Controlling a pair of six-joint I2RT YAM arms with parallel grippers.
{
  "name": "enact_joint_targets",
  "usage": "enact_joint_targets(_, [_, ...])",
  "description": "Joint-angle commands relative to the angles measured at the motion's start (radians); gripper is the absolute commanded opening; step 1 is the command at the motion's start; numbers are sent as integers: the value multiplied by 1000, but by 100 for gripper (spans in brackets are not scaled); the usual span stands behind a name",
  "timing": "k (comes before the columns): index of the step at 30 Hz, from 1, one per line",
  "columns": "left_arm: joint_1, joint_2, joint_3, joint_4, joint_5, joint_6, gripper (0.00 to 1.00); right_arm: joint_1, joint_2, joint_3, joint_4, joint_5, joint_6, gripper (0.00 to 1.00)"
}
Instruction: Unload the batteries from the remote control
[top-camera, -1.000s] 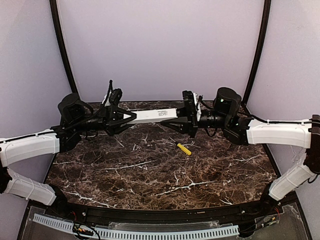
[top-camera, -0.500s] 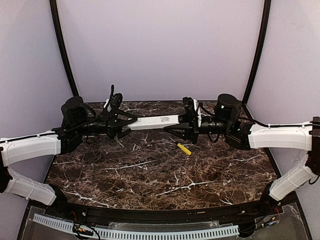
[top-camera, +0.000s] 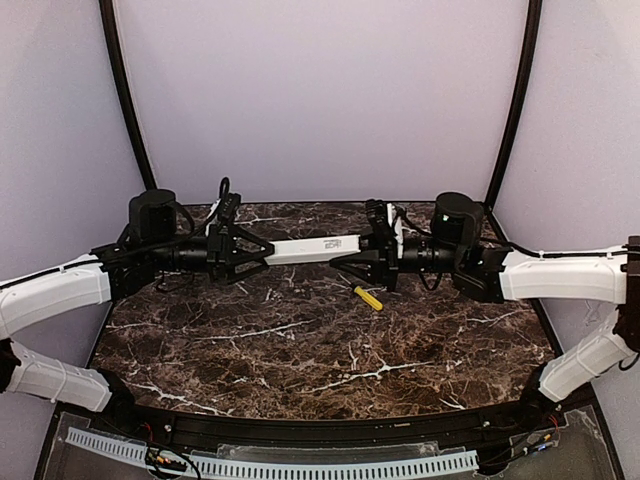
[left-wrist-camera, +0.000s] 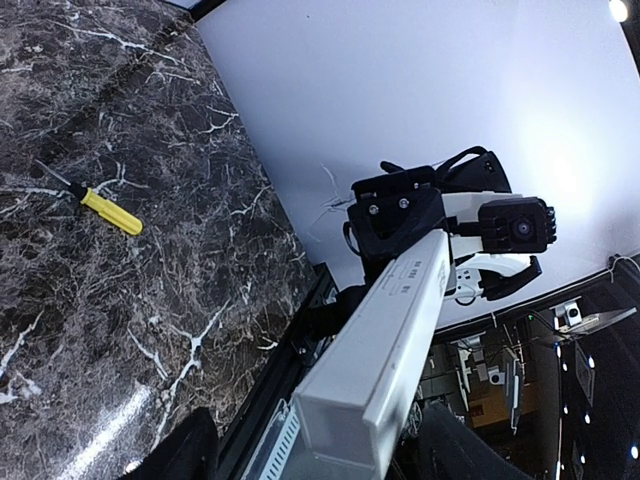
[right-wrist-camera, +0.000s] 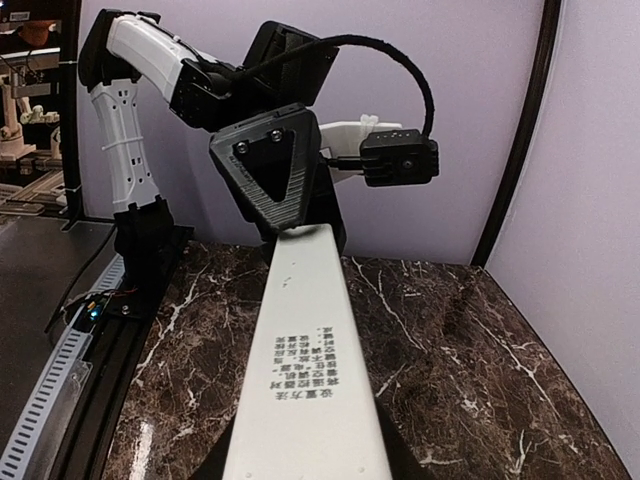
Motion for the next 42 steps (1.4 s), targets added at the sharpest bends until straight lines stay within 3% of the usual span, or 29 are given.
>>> enact_joint_targets(1, [6, -19, 40, -129, -23, 96, 70, 7, -28, -18, 22, 17, -4, 0])
enact_joint_targets(16, [6, -27, 112, -278, -37, 168, 66, 7, -25, -38, 0, 36, -28, 0])
enact_joint_targets(30, [6, 4, 106, -224, -16, 131, 58, 7, -23, -41, 6, 31, -32, 0])
enact_joint_targets(35, [6, 22, 85, -132, 30, 76, 56, 7, -26, -44, 6, 36, -34, 0])
enact_joint_targets(42, [3, 39, 83, -116, 38, 66, 48, 7, -13, -44, 4, 43, -38, 0])
